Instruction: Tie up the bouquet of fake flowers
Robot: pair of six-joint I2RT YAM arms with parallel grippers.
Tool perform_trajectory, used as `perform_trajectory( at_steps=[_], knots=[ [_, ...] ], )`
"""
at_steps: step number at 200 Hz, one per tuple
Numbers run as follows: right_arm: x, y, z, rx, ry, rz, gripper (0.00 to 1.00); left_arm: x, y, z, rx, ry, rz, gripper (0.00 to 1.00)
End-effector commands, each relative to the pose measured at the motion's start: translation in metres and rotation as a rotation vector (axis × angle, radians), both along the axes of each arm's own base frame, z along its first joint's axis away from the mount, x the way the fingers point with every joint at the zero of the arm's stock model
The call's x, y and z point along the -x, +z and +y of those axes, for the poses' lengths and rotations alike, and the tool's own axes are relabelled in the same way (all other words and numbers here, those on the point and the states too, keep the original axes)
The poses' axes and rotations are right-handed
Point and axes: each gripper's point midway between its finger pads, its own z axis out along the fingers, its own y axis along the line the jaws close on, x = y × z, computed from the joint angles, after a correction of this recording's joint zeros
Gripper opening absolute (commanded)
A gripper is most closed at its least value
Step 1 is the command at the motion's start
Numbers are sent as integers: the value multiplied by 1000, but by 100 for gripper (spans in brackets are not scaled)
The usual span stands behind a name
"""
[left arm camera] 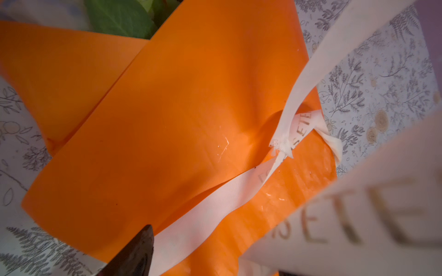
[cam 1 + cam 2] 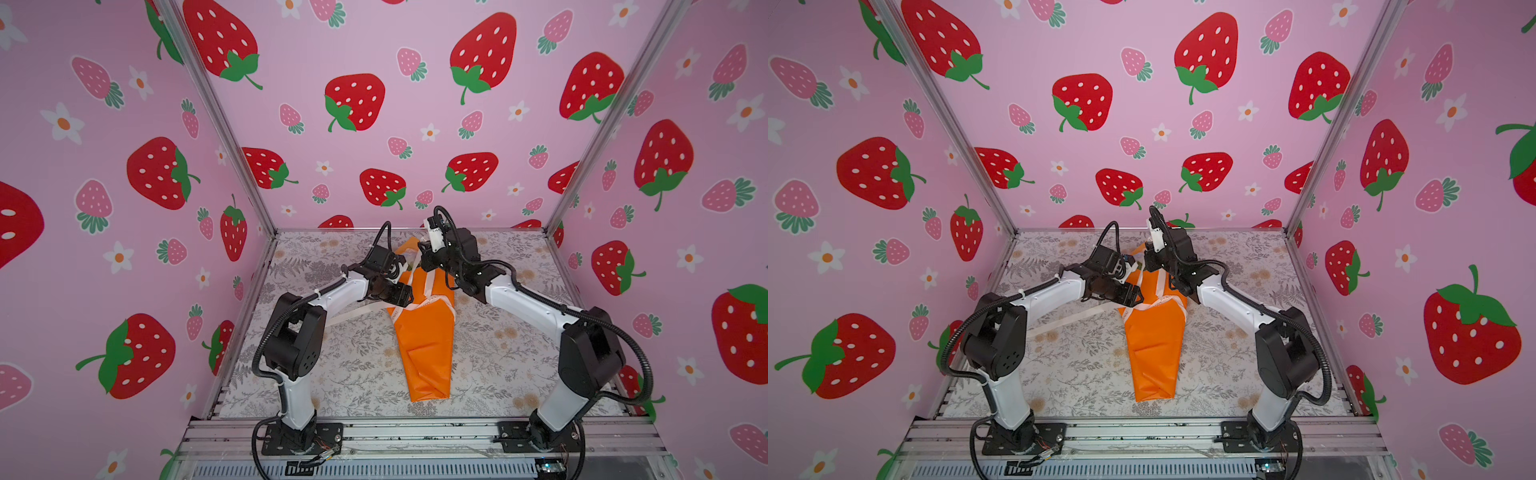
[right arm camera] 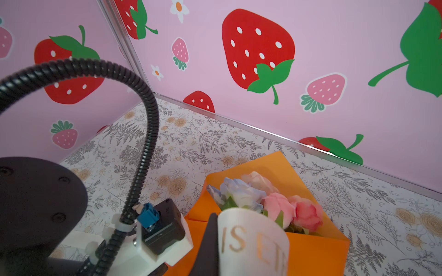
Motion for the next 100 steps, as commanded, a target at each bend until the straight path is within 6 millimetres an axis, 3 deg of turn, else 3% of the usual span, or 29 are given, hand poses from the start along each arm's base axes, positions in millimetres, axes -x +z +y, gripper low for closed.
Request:
perform_trajectory(
  at_steps=[1,50,100],
  knots=[
    [-6,-18,-6,73,-17,10,6,2,-8,-4,-45,-58,8,80],
    [-9,-49,-11,68,-16,99,7,13,-31,3,-127,-101,57,80],
    [-11,-51,-13,48,-6,122,7,23,-45,2,-179,-139,85,70]
  ],
)
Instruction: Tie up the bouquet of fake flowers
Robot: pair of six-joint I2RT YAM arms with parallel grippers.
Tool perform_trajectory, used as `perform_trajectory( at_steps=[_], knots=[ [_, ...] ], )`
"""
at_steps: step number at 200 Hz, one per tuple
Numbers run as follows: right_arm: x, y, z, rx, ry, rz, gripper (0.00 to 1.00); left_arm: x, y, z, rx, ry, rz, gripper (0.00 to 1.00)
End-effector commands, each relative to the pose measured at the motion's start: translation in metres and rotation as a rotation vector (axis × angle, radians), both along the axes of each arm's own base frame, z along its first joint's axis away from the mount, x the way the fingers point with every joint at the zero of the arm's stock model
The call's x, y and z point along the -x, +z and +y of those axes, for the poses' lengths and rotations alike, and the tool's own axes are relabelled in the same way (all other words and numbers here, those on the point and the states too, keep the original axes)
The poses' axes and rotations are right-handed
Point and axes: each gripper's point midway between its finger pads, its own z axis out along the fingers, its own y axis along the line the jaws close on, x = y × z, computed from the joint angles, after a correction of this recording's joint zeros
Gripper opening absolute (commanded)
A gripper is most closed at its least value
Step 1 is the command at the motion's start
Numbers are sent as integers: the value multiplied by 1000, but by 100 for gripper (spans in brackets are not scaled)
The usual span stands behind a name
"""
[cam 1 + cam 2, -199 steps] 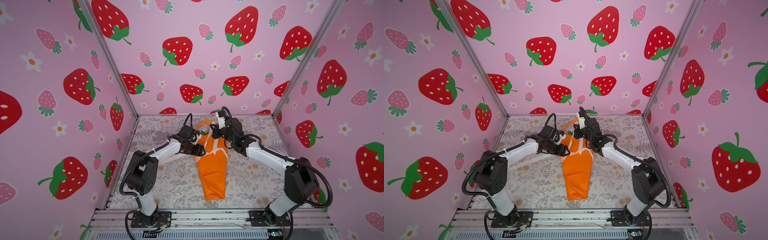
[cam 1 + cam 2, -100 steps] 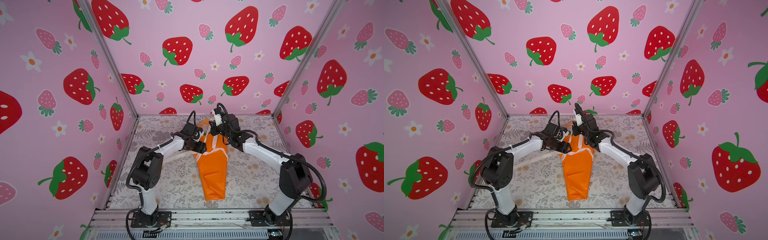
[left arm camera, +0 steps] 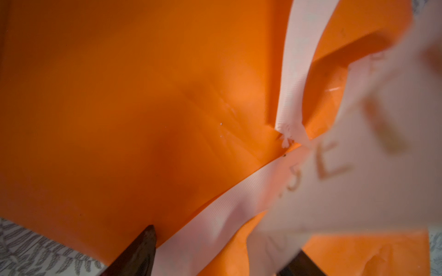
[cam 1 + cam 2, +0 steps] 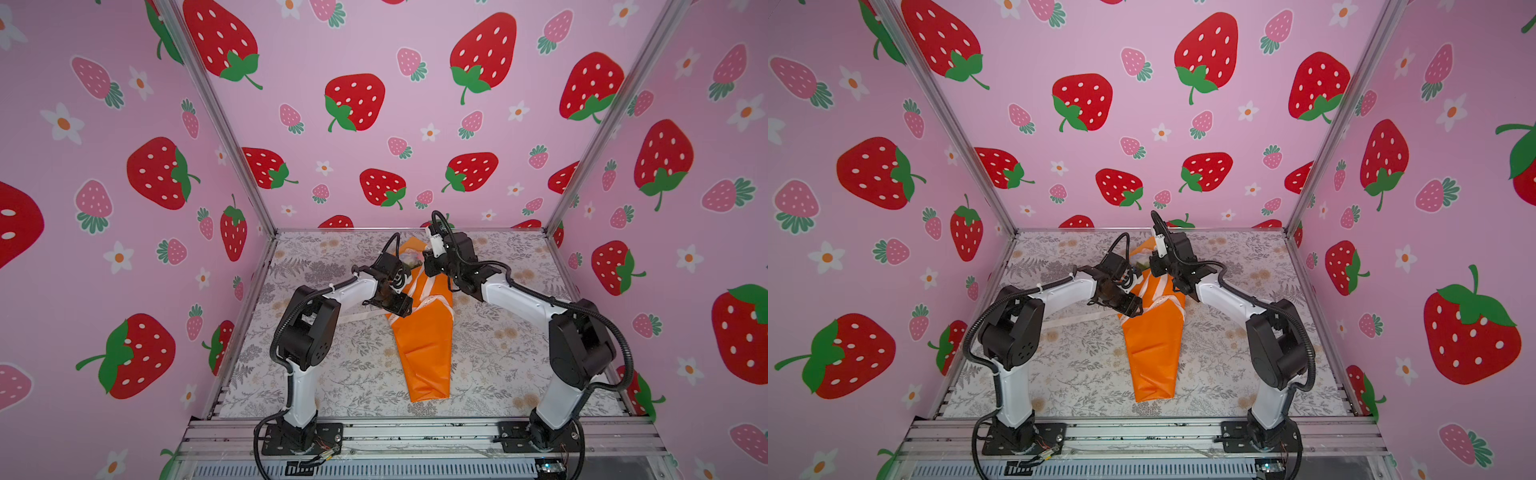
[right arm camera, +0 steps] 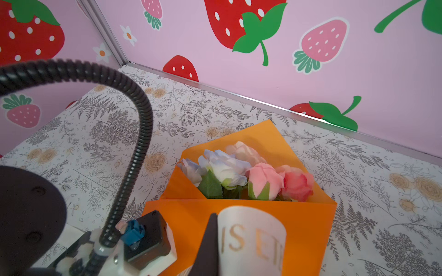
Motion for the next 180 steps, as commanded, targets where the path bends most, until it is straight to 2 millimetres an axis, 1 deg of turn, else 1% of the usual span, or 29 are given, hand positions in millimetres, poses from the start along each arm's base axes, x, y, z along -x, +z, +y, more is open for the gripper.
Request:
perform_trajectory(
  at_steps=[1,20,31,57,71,82,92,120,125,129,133,138,143,159,171,174,180],
  knots=[
    [1,-5,1,-10,18,21,7,3,-2,-3,-33,-49,7,70],
    [2,-6,2,-13,22,29,7,4,-3,-5,-32,-54,13,59],
    [3,-9,1,-12,22,37,7,5,-2,-7,-30,-60,12,49],
    [5,-13,1,-18,20,56,7,4,2,-7,-38,-61,2,33],
    [6,-16,1,-23,23,66,8,6,2,-7,-44,-67,2,28],
    [7,-17,1,-24,26,73,8,7,2,-7,-44,-70,3,22],
    [8,-18,0,-25,26,76,8,8,2,-7,-46,-72,2,21],
    [8,-12,-4,-24,12,60,8,7,8,-7,-44,-67,-37,21],
    [8,-10,-5,-23,10,55,8,6,9,-6,-49,-62,-45,22],
    [8,-9,-5,-22,11,51,8,5,10,-5,-54,-61,-52,26],
    [8,-8,-5,-21,10,47,8,4,11,-3,-61,-59,-58,33],
    [8,-7,-6,-20,10,44,8,3,12,-2,-68,-57,-66,45],
    [8,-5,-7,-21,8,41,8,3,14,-1,-75,-58,-75,51],
    [9,-4,-8,-24,10,42,8,1,19,5,-95,-54,-110,62],
    [10,-5,-8,-25,9,47,8,2,23,6,-95,-68,-127,66],
    [10,-5,-8,-25,9,48,8,-1,22,10,-121,-61,-139,67],
    [10,-5,-8,-27,9,49,8,-2,23,12,-132,-61,-144,68]
  ],
)
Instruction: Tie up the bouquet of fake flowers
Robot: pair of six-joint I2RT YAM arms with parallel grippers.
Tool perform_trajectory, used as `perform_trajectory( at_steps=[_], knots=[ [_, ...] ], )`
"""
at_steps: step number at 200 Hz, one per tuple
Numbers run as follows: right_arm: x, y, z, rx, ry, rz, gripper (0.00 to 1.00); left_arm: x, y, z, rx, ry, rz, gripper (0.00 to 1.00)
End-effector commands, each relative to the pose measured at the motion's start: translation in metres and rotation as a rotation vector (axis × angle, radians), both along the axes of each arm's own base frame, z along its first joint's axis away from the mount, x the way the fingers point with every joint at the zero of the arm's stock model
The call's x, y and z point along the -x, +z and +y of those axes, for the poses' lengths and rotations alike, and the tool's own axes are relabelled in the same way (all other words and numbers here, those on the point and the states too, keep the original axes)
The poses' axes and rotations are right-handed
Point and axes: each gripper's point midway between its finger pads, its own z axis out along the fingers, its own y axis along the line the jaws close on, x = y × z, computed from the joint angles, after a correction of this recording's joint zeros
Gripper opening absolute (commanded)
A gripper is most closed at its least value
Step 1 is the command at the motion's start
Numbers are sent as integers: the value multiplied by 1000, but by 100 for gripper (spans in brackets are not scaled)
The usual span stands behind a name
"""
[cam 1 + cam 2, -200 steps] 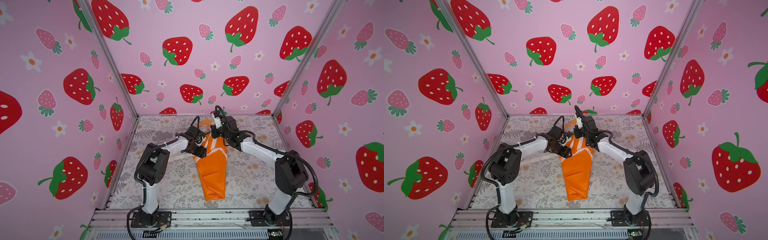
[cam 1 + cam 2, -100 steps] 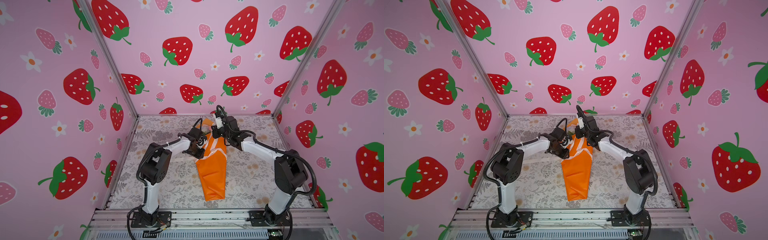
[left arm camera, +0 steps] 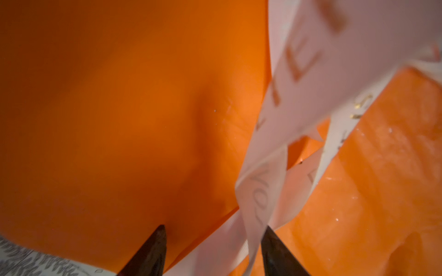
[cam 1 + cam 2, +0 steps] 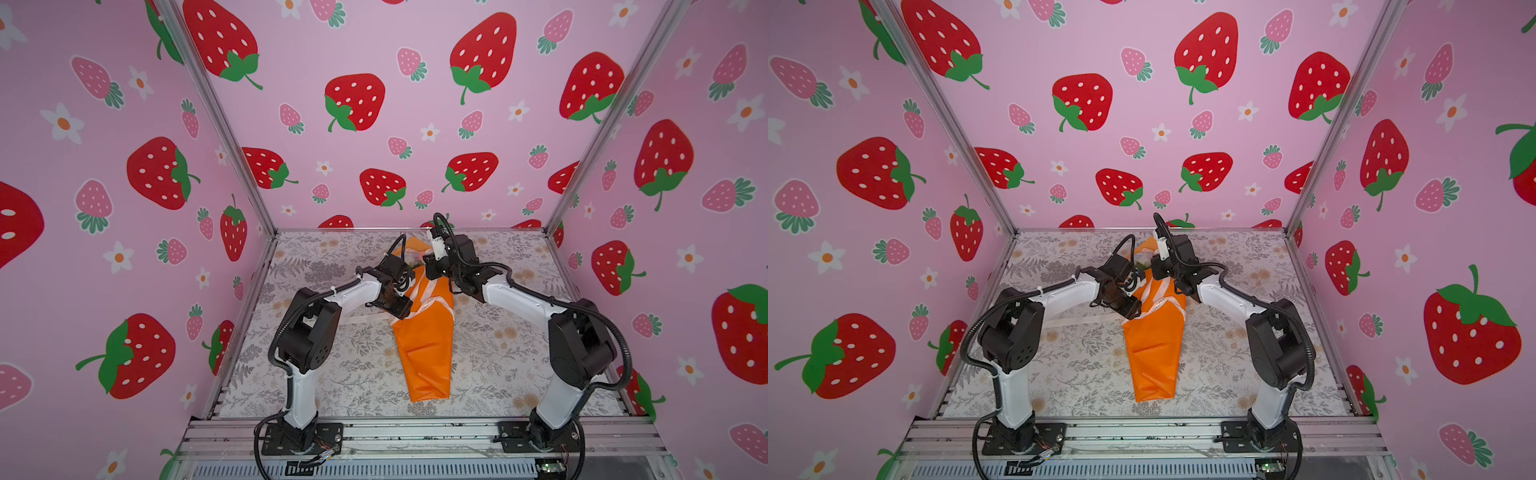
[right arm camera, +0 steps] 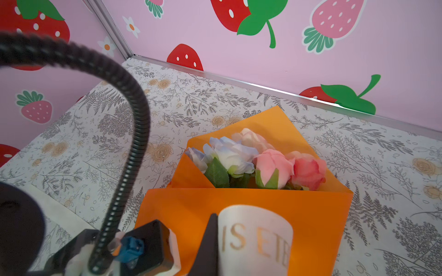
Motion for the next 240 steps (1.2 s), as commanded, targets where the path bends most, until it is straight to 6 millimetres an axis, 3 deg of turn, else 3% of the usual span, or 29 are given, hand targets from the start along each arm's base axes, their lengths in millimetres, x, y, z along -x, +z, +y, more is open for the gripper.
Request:
perform_trajectory(
  at_steps=[1,29,74,119,151,183,212,240],
  knots=[
    [4,9,-6,-7,-6,-11,8,-5,15,9,-51,-17,-77,69],
    [3,6,-6,-13,-13,1,8,2,3,13,-86,-47,-35,71],
    [3,-2,-8,-11,-16,21,8,21,-20,2,-83,-104,63,71],
    [3,-8,-10,-16,-25,43,8,15,-36,9,-184,-92,39,66],
    [4,-10,-10,-20,-27,52,8,15,-27,9,-191,-93,9,51],
    [4,-7,-10,-27,-27,49,8,16,-10,6,-173,-91,-26,26],
    [4,-4,-10,-28,-18,46,8,18,4,8,-170,-76,-51,16],
    [3,-9,-10,-36,-4,70,9,25,22,7,-132,-63,-81,14]
  ],
)
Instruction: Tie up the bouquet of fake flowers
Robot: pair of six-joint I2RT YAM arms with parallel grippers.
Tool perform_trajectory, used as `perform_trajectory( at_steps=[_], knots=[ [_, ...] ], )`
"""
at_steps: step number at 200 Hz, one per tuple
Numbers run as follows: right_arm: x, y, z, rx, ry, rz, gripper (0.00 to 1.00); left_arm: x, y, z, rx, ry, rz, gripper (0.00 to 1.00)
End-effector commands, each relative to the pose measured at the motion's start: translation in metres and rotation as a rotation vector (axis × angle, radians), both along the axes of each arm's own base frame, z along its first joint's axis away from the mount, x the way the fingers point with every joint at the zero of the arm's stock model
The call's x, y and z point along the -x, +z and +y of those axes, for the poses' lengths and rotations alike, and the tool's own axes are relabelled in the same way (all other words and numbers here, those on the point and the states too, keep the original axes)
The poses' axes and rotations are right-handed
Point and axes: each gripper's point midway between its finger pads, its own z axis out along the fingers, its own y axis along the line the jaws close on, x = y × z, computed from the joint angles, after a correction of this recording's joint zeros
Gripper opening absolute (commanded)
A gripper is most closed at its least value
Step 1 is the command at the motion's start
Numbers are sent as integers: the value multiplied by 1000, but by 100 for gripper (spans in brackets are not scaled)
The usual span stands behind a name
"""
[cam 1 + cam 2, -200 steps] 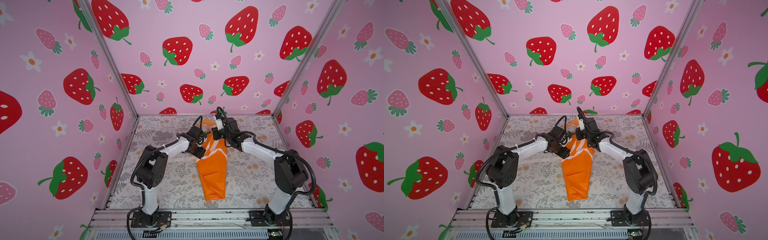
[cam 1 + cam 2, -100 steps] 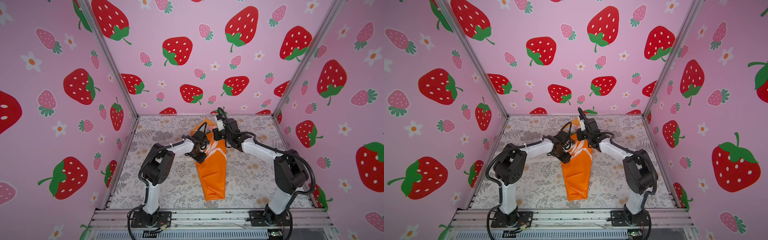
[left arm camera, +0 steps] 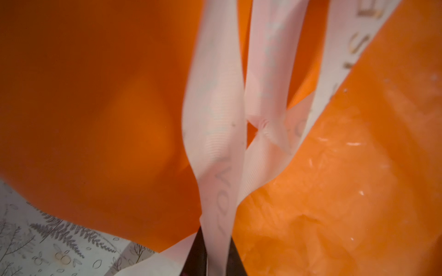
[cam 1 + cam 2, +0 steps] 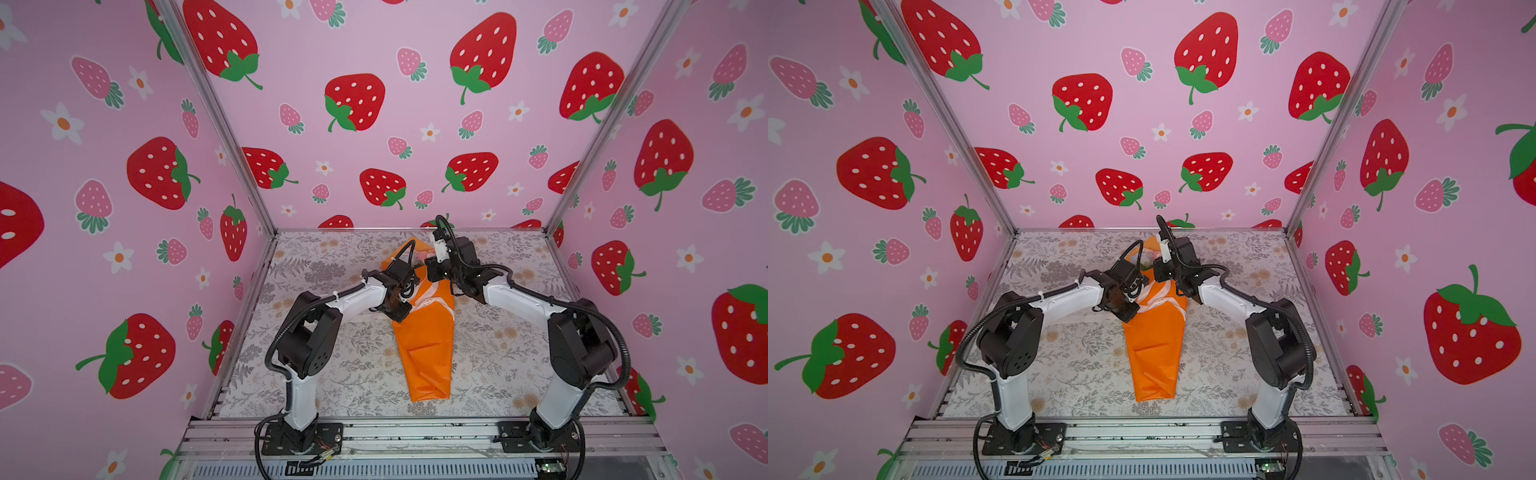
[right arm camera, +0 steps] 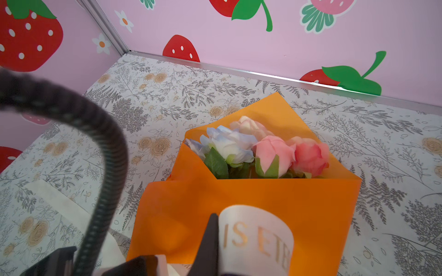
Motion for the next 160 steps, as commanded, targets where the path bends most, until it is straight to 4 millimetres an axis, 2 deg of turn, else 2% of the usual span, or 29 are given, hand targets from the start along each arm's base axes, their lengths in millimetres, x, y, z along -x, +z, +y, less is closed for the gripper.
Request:
perform_trajectory(
  at_steps=[1,18,48,63,88,119,140,151,160],
  knots=[
    [1,2,-4,-17,13,18,9,9,18,2,13,3,-23,14],
    [0,-6,-3,-46,30,68,10,12,29,2,42,14,-38,14],
    [7,-34,8,-63,103,190,11,16,45,-1,106,32,-66,13],
    [13,-47,15,-55,150,258,11,18,47,-2,122,34,-67,13],
    [18,-69,15,-34,158,334,12,21,50,-4,139,37,-61,13],
    [36,-91,18,-3,219,458,13,23,59,-4,164,50,-77,13],
    [52,-93,15,3,246,511,15,21,64,-4,177,66,-98,13],
    [57,-86,12,1,252,503,24,20,67,-4,187,72,-107,13],
    [53,-78,4,20,205,475,32,20,66,-5,189,75,-104,13]
  ],
)
